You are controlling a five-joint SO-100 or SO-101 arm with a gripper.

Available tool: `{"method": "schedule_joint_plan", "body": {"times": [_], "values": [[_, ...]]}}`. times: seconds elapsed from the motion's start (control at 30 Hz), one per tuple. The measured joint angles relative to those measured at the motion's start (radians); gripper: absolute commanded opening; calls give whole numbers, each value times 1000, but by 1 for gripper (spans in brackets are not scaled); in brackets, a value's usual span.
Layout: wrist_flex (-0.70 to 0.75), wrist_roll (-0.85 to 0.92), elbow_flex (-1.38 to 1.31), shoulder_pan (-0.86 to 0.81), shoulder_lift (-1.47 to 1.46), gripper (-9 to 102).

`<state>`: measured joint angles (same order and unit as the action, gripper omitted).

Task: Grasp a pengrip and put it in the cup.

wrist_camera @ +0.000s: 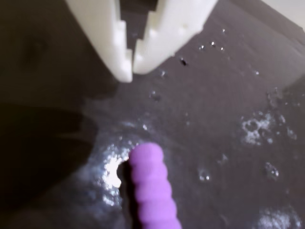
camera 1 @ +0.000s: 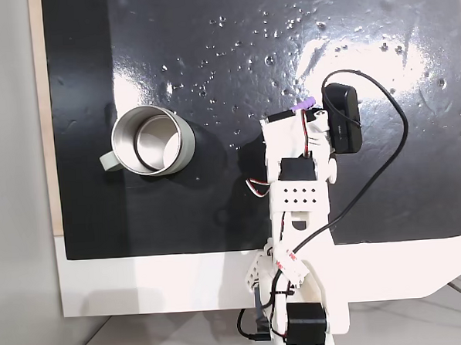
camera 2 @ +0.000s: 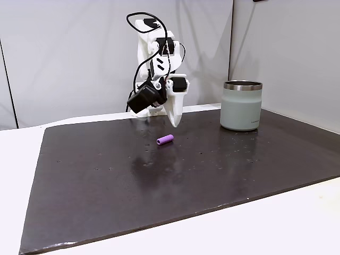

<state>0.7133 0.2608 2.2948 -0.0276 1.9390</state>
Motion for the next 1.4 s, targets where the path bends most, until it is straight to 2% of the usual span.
{"method": "schedule_joint_plan", "body": {"times": [0.17, 0.33, 0.5, 0.97, 1.1, 1.3, 1.4], "values": [[11, 54, -97, -14, -86, 11], [107, 110, -166, -14, -87, 21], [156, 193, -181, -46, -95, 22], [169, 310, -341, -166, -318, 23], [169, 322, -370, -173, -390, 22], [179, 344, -422, -176, -477, 2], [189, 345, -437, -169, -489, 0]]}}
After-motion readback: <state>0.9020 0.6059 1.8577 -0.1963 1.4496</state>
